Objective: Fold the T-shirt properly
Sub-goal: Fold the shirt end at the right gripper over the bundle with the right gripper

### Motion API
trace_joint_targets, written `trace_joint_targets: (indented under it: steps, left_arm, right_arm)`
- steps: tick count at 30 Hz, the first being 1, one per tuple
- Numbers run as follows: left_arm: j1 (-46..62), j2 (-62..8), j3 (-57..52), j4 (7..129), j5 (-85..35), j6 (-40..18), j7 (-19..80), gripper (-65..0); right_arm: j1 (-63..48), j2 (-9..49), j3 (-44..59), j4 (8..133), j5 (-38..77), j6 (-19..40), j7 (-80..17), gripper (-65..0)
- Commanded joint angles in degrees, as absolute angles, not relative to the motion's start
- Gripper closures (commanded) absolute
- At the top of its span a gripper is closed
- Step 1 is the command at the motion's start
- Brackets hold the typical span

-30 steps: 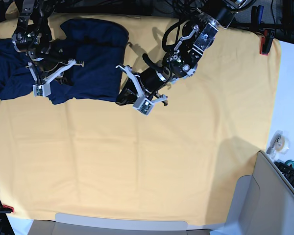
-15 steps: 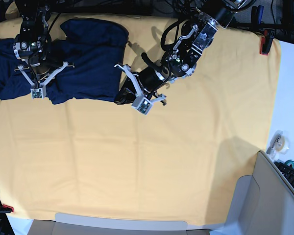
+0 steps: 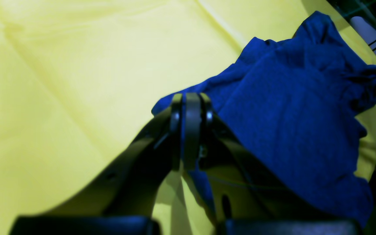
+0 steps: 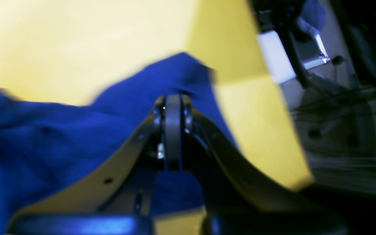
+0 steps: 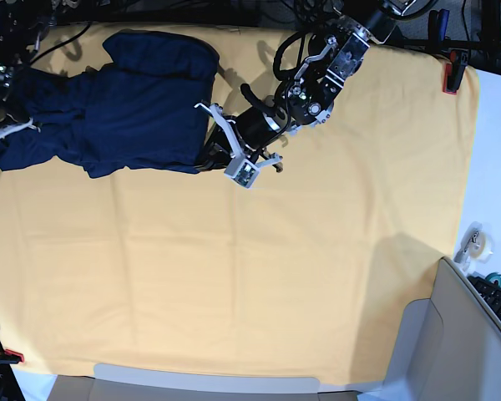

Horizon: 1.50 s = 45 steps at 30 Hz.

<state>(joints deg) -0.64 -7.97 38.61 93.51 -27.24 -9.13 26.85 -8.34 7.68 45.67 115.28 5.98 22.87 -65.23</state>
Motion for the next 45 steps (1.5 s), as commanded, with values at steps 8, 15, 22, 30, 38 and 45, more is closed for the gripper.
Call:
trace_joint_targets:
  steps: [8,15,22,30,38,45]
  left_arm:
    - [-0.6,-7.8,38.7,94.6,-27.7,-9.5,26.1,0.0]
    - [0.1,-7.8,38.5,94.6,-27.7,-9.5,26.1,0.0]
    - [0.5,-7.8,38.5,94.6,-27.7,-9.5,26.1,0.0]
    - [0.2,-7.5,38.5,94.6,-27.7,-9.5,26.1,0.0]
    - [0.2,-7.5,38.4,94.6,-27.7,-9.5,26.1,0.0]
    - [0.1,-7.5,38.4,94.6,-27.7,-9.5,26.2,0.0]
  right_arm:
    - [-6.5,20.2,63.3,101.4,22.5,32.7,-71.2,-33.8]
    - [-6.2,28.6,63.0,81.5,36.4,33.0,-71.3,-45.8]
    - [-1.9,34.1,56.1,66.0,39.3,39.3,-68.7,-45.8]
    - [-0.2,31.3,45.8,60.3,39.3,39.3,-66.9,-45.8]
    - [-4.0,27.2,45.8,60.6,39.7,39.4,-67.3,-45.8]
    - [-11.2,23.8,45.4,71.7,41.2,39.4,-67.3,-45.8]
